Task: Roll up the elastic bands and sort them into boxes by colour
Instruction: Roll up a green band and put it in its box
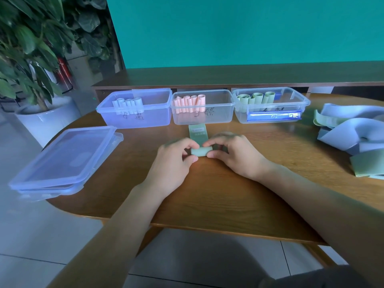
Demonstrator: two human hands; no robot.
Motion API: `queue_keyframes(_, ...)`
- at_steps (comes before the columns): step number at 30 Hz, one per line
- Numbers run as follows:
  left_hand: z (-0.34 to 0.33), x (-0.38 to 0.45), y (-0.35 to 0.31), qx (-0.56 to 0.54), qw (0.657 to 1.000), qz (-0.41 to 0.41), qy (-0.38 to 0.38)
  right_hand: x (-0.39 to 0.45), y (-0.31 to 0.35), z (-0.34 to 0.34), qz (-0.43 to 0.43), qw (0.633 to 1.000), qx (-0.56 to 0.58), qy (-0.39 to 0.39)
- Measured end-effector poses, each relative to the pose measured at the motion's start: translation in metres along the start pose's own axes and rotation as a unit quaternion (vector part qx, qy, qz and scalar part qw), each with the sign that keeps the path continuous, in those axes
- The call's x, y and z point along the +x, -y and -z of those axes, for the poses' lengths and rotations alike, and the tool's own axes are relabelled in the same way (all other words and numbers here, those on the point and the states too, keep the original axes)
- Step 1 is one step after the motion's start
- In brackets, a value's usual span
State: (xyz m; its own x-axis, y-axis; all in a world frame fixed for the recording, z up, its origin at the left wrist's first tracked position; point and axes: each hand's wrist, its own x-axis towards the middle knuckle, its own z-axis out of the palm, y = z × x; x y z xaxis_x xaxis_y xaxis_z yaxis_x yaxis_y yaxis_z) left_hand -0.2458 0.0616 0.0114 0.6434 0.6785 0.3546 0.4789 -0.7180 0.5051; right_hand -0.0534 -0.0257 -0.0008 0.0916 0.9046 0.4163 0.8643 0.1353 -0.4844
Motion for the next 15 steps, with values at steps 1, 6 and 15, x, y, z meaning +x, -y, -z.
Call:
queue_keyframes(1,0.000,0.000,-0.001,-0.003,1.000,0.005,0.000,-0.001,0.000,0.000,0.002,1.000,0.003,0.000)
queue_keyframes(6,0.004,-0.008,-0.003,0.000,1.000,-0.007,0.007,-0.011,0.007,0.002,0.006,1.000,0.020,-0.007)
queue_keyframes(15,0.006,-0.023,0.000,-0.001,0.999,-0.042,0.017,-0.032,0.016,0.006,-0.009,0.999,0.035,0.004)
